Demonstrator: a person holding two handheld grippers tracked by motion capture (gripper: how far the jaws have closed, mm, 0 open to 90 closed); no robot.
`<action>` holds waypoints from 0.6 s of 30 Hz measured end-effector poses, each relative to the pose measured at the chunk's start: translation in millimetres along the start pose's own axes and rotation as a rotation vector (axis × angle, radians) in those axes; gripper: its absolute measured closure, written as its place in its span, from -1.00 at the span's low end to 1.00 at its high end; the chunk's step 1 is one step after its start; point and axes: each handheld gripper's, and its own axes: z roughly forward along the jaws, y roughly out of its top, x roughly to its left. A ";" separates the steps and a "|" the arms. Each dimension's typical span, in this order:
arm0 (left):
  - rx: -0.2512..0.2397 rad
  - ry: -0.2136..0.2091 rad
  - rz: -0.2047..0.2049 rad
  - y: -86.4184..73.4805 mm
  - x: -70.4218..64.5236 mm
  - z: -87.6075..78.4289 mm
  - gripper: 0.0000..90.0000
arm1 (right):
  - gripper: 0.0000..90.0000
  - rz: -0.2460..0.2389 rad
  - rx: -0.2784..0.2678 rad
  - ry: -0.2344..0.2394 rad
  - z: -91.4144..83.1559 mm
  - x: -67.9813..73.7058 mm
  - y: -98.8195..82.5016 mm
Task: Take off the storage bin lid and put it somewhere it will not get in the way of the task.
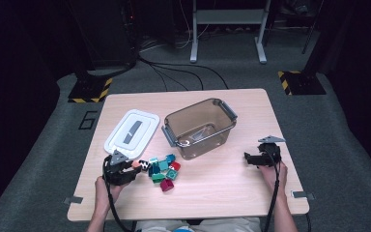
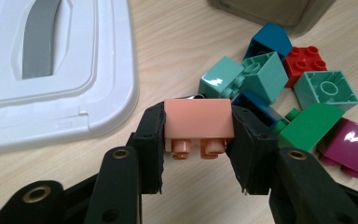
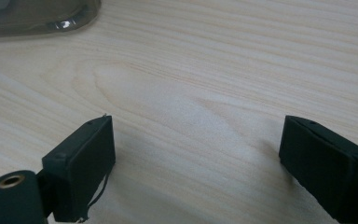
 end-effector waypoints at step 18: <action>0.010 -0.041 0.064 33.3 3.1 -5.9 0.30 | -0.78 -0.001 0.002 0.002 0.1 0.1 0.1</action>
